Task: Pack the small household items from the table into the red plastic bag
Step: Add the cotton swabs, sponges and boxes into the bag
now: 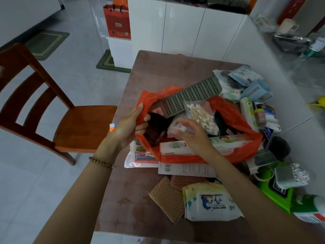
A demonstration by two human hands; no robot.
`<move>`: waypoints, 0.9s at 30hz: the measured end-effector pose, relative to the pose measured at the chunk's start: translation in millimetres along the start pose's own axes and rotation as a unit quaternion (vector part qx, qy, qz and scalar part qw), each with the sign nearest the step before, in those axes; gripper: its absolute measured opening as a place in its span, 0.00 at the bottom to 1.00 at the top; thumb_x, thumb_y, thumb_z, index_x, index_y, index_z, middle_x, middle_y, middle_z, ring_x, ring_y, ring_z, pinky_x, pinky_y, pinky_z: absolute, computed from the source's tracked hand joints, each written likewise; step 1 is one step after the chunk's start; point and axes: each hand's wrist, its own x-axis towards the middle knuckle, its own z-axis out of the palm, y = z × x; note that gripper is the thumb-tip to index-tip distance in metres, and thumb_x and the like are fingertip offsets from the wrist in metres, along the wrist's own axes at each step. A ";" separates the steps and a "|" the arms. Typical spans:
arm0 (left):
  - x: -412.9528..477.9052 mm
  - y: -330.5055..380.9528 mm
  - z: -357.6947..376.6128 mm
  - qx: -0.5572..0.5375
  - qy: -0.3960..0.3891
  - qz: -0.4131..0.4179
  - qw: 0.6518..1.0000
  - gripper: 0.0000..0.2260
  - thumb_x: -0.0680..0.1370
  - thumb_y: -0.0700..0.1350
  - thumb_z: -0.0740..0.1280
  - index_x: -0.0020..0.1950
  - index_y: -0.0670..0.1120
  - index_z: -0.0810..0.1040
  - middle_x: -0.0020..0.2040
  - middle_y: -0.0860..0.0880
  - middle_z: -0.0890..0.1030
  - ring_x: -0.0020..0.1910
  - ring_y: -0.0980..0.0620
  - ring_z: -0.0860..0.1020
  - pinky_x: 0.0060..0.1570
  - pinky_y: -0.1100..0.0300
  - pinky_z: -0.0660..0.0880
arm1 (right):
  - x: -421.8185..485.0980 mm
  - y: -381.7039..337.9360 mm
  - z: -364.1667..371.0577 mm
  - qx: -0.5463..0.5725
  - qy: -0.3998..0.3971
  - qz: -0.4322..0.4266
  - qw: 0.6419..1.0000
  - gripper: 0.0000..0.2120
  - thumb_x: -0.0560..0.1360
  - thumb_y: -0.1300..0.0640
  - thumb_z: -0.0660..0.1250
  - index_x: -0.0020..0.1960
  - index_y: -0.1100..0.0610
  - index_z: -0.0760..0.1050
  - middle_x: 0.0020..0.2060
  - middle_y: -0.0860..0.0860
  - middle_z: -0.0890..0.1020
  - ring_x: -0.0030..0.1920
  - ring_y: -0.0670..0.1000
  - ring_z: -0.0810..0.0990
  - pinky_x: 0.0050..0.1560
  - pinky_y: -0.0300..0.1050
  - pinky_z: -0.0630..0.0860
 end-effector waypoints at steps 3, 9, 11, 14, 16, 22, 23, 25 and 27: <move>3.1 -2.3 6.7 -0.018 0.007 0.001 1.000 0.14 0.82 0.54 0.53 0.47 0.47 0.71 0.31 0.51 0.66 0.21 0.59 0.59 0.21 0.70 0.57 | -35.8 7.6 -31.2 0.040 -0.037 -0.002 0.999 0.08 0.71 0.54 0.71 0.50 0.47 0.78 0.51 0.42 0.81 0.53 0.41 0.80 0.54 0.39 0.76; 8.9 -13.5 17.9 -0.070 -0.002 -0.006 0.998 0.12 0.82 0.52 0.52 0.54 0.48 0.70 0.30 0.54 0.70 0.20 0.60 0.60 0.19 0.72 0.58 | -101.7 63.1 -74.0 -0.096 -0.245 0.139 0.955 0.22 0.67 0.51 0.76 0.59 0.49 0.76 0.57 0.42 0.79 0.58 0.38 0.77 0.56 0.31 0.73; 9.8 -17.1 20.6 -0.081 -0.001 -0.007 0.997 0.11 0.82 0.52 0.52 0.52 0.48 0.71 0.30 0.54 0.70 0.19 0.60 0.60 0.19 0.72 0.57 | -111.7 84.7 -77.6 -0.225 -0.279 0.147 0.922 0.33 0.64 0.41 0.75 0.66 0.44 0.69 0.62 0.38 0.71 0.62 0.37 0.70 0.59 0.31 0.68; 10.0 -20.6 22.9 -0.085 0.000 -0.007 0.996 0.12 0.82 0.52 0.52 0.54 0.49 0.72 0.31 0.54 0.70 0.20 0.60 0.60 0.19 0.72 0.57 | -114.3 104.3 -71.8 -0.324 -0.288 0.110 0.894 0.44 0.60 0.38 0.76 0.71 0.44 0.61 0.67 0.41 0.67 0.66 0.42 0.66 0.67 0.40 0.65; 10.3 -21.9 23.8 -0.082 0.004 -0.009 0.997 0.12 0.82 0.52 0.52 0.54 0.50 0.73 0.31 0.54 0.70 0.20 0.60 0.60 0.19 0.73 0.57 | -108.9 107.7 -66.8 -0.359 -0.284 0.094 0.884 0.43 0.59 0.40 0.77 0.69 0.47 0.64 0.64 0.42 0.69 0.64 0.45 0.68 0.65 0.41 0.67; 9.0 -24.2 26.4 -0.074 0.019 -0.015 0.997 0.12 0.82 0.52 0.52 0.58 0.50 0.71 0.30 0.54 0.71 0.20 0.60 0.60 0.19 0.73 0.57 | -93.4 113.3 -63.5 -0.362 -0.321 0.116 0.867 0.36 0.55 0.38 0.78 0.57 0.50 0.71 0.54 0.46 0.76 0.53 0.47 0.75 0.56 0.47 0.76; 8.9 -24.7 26.3 -0.075 0.021 -0.016 0.997 0.12 0.82 0.52 0.52 0.58 0.50 0.71 0.30 0.55 0.71 0.20 0.60 0.60 0.19 0.73 0.57 | -93.0 113.7 -64.6 -0.344 -0.321 0.125 0.874 0.35 0.55 0.38 0.78 0.57 0.50 0.71 0.54 0.46 0.77 0.53 0.47 0.75 0.56 0.48 0.76; 9.2 -25.4 25.4 -0.077 0.018 -0.015 0.997 0.12 0.82 0.52 0.52 0.59 0.50 0.71 0.30 0.55 0.71 0.19 0.60 0.60 0.18 0.73 0.58 | -92.4 109.6 -67.7 -0.310 -0.323 0.136 0.884 0.33 0.57 0.39 0.78 0.55 0.49 0.71 0.53 0.44 0.76 0.52 0.46 0.75 0.54 0.45 0.75; 9.5 -25.4 24.5 -0.079 0.014 -0.016 0.997 0.13 0.82 0.52 0.52 0.61 0.50 0.70 0.30 0.54 0.71 0.19 0.60 0.61 0.18 0.73 0.59 | -91.2 100.4 -71.6 -0.270 -0.320 0.145 0.896 0.28 0.57 0.40 0.79 0.51 0.45 0.71 0.49 0.41 0.76 0.49 0.42 0.75 0.48 0.38 0.74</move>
